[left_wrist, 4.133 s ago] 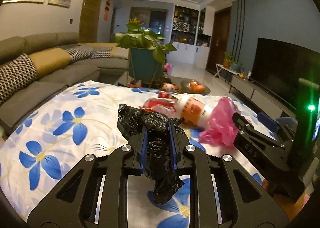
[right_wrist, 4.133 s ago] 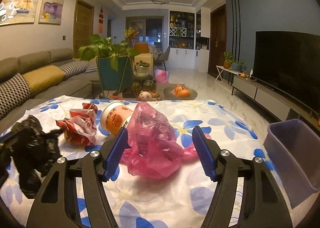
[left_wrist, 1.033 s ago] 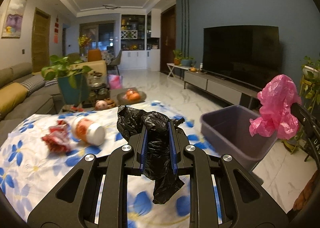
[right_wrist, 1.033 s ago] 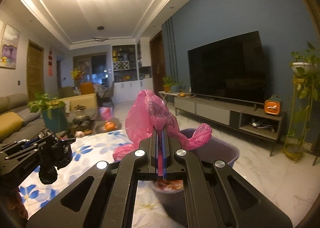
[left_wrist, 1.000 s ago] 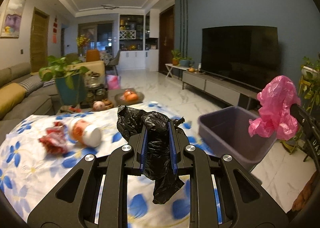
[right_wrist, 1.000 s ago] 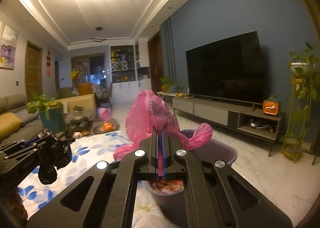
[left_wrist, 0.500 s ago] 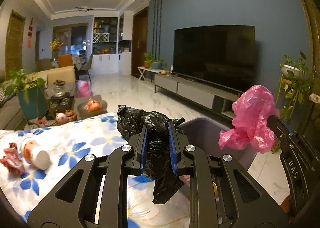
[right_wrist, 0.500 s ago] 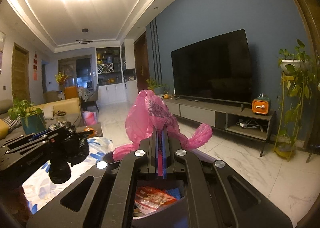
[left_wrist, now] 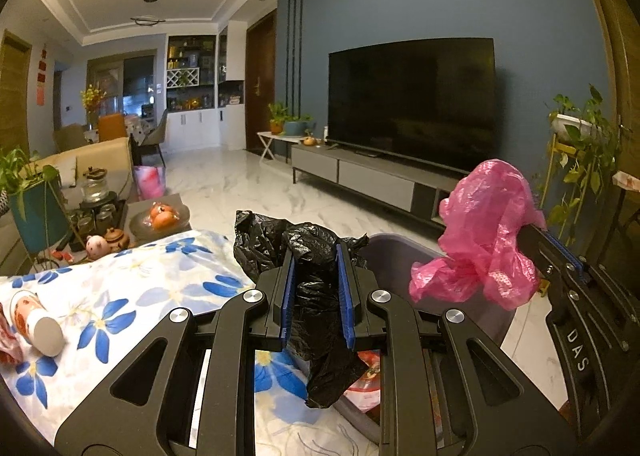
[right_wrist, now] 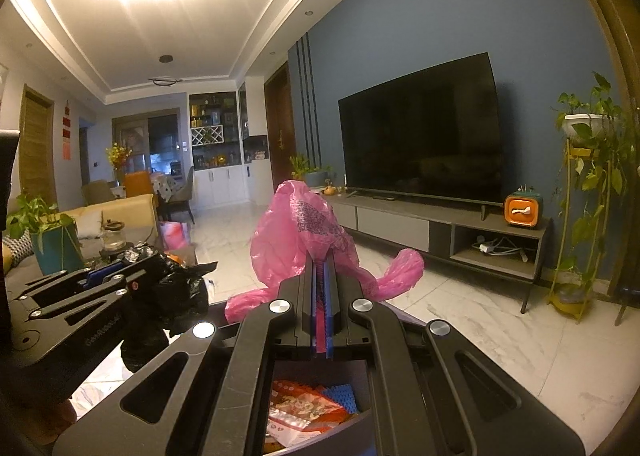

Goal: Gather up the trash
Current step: 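Open both tools over the grey bin to drop the black and pink bags, then move both open tools back over the wrapper and paper cup on the table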

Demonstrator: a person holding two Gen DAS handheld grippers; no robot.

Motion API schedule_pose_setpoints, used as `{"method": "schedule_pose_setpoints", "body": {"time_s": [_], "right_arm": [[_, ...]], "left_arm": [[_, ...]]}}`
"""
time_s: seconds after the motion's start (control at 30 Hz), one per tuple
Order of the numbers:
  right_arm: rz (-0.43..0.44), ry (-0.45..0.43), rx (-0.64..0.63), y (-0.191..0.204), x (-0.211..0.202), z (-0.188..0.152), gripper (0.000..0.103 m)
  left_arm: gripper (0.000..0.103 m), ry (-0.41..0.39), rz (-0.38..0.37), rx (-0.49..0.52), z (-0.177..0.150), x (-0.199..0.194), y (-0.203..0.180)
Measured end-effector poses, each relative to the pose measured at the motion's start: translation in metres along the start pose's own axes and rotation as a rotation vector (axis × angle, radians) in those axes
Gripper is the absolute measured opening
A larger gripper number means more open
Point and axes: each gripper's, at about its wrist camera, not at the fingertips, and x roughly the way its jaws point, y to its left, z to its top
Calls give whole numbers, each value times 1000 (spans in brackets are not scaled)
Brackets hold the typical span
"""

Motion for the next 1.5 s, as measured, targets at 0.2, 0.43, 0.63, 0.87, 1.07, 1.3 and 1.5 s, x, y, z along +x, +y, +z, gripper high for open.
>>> {"method": "schedule_pose_setpoints", "body": {"time_s": [0.2,0.43,0.63,0.87,1.07,1.3,1.5], "right_arm": [[7,5,-11,2,7,-2,3],[16,16,-12,-2,15,-6,3],[37,37,9,-4,22,-10,4],[17,18,38,-11,18,-13,49],[-40,12,50,-18,7,-13,59],[-70,13,65,-25,-9,-14,68],[-71,14,47,-20,-22,-16,70]], "left_arm": [[19,8,-14,4,1,12,1],[19,10,-44,14,-1,25,0],[19,25,-58,17,-5,34,3],[19,42,-65,17,-10,41,-1],[28,48,-76,42,-15,43,-7],[78,7,-69,39,-18,29,-3],[84,-23,-30,23,-18,2,12]]}}
